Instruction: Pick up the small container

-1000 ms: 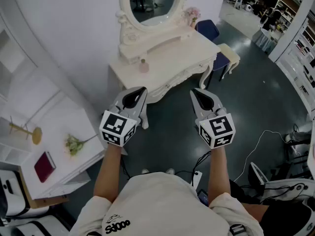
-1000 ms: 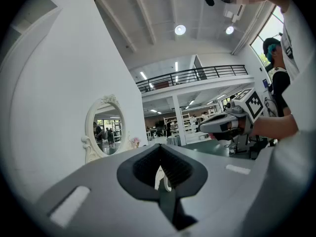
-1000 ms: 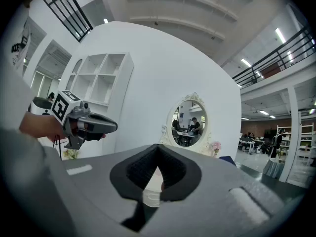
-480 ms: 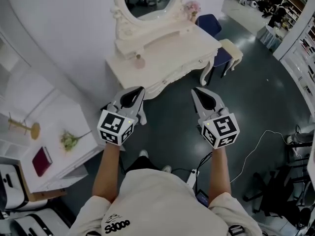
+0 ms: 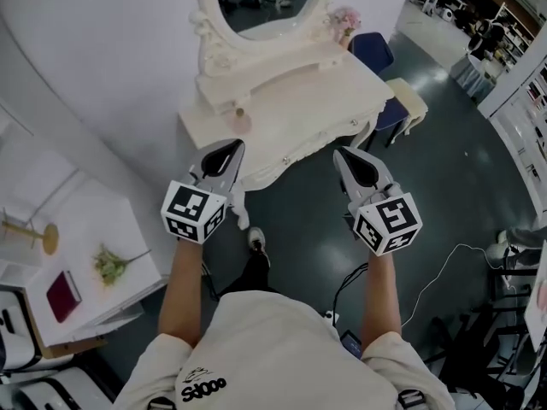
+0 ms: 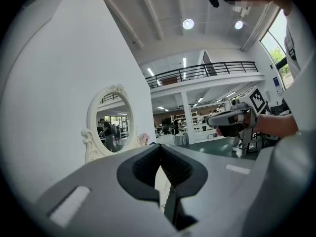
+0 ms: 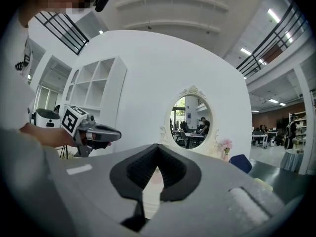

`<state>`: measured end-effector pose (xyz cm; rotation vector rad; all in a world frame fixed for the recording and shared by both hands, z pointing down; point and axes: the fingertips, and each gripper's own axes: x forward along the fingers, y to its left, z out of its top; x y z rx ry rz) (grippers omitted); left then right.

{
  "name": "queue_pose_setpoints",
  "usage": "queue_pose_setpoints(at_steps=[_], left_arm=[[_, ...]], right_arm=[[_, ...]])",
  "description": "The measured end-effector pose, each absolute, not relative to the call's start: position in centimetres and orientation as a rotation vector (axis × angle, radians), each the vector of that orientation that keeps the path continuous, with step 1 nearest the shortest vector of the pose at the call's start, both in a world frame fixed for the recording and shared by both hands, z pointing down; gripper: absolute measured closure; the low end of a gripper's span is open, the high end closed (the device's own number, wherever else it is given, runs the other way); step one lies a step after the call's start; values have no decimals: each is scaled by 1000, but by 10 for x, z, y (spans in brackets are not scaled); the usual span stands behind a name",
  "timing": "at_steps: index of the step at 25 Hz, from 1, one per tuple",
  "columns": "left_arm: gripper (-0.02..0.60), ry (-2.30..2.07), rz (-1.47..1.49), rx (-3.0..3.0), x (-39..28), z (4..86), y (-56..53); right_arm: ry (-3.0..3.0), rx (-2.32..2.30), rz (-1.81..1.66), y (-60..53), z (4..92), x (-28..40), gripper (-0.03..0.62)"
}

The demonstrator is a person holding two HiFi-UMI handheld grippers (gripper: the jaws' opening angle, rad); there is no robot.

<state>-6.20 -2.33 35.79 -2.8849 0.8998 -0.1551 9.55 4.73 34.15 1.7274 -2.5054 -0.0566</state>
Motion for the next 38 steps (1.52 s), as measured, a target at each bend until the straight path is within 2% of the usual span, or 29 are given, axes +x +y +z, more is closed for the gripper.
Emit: queue_pose_setpoints(at_steps=[9,17,28,38], left_arm=[[565,886,-155,-2867,-33,345,-176],[561,877,-191,-2899,-15,351,-270],[469,1018,-338,-2987,-2,418,-330],[370,1307,-532,-3028,-13,513,-336]], right_arm=[[-2494,1687,-108,-103,321,108,594],[-2508,1643,-50,-198,328,118,594],[-2590,1451,100,-283,365,125,592],[-2636,1192,221,-323,423,118,592]])
